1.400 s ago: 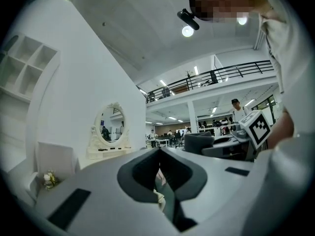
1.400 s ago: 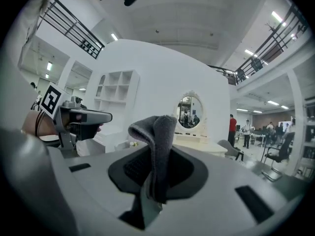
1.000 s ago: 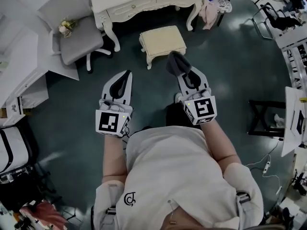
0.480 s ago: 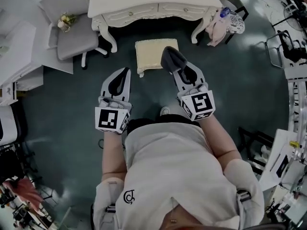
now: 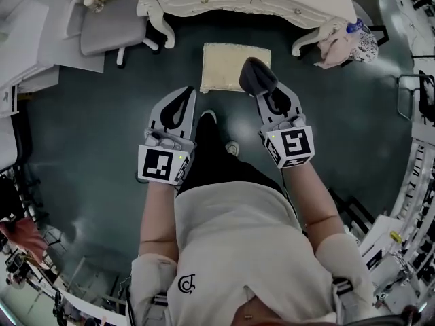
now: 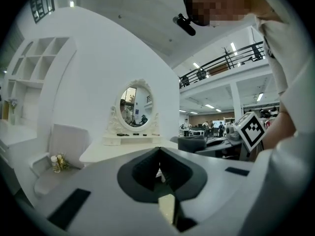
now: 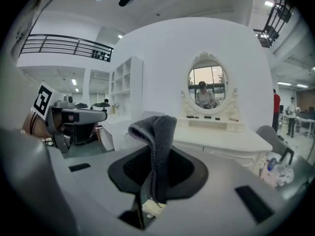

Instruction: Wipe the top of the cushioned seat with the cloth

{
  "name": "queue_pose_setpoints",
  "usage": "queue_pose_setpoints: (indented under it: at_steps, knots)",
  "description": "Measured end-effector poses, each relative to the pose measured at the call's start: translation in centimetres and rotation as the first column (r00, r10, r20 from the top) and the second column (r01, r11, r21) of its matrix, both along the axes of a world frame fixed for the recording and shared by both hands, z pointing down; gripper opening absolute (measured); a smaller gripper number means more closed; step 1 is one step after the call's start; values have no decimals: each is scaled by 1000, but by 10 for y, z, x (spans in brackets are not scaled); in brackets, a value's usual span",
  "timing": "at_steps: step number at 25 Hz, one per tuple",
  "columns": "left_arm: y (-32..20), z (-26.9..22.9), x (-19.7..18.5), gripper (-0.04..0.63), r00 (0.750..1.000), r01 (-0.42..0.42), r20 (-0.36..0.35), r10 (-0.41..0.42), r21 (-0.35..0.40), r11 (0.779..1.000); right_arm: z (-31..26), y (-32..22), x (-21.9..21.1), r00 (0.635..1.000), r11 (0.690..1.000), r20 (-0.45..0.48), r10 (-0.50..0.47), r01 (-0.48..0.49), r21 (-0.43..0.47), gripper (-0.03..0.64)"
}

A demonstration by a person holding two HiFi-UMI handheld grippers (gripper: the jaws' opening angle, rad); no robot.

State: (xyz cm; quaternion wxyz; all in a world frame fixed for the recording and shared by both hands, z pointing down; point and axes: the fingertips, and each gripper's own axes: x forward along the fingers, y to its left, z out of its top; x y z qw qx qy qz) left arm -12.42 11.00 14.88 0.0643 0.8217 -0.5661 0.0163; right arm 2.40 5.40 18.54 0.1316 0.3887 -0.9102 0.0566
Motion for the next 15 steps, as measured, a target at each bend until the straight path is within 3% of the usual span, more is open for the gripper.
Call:
queue_pose_setpoints:
  at_steps: [6,10,15]
  knots:
    - [-61,34,-22,14,999,-46,-18,46,-18,999,51,-59,-45,1000,996,-10,-9,8,-88,74]
    - [-98,77,-36,14,996,-87,-12,87,-64,994,105,-97,-73,998,989,-42,-41,35,-146,74]
    - [-119,142,-52,14,996,-76,-46,70,-143,987,186,-117,-90,991,972,-111,-75,48,-228,74]
